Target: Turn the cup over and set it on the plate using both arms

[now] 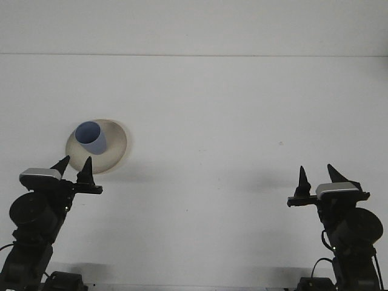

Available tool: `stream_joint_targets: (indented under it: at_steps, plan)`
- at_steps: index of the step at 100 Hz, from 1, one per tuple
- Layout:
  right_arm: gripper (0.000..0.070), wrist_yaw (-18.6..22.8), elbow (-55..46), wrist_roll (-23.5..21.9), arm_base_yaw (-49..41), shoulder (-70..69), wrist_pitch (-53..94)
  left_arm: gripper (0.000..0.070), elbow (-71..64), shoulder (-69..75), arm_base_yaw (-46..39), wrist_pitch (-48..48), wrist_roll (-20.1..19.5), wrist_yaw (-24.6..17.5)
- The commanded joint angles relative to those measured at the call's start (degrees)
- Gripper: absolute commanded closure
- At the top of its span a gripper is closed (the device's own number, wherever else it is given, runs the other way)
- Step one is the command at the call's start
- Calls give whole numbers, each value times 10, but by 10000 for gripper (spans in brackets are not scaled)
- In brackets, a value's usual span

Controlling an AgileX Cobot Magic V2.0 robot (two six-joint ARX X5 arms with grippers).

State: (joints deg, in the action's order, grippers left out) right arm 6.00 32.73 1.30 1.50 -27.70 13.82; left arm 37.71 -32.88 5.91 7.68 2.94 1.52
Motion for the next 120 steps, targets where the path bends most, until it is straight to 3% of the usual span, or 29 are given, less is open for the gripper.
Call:
stream_joint_targets:
  at_steps: [1,47,77,84,97,102,120]
  plan:
    - [231,-1,8,4,0,0,-5,318,-6,0,5,-16,-26,-1]
    - [231,0,8,4,0,0,-5,318,-56,2,12,-58,-35,0]
    - [236,-1,8,4,0,0,-5,336,-56,4,12,-57,-2,0]
    - [311,-1,8,4,0,0,-5,426,-56,4,12,-57,-3,0]
    - [612,-1,8,4,0,0,-5,696,-56,4,12,-57,-3,0]
    - [700,-1,8,4,0,0,-5,691,-56,4,12,-57,-3,0]
    - [700,-1,8,4,0,0,-5,691,-56,4,12,-57,-3,0]
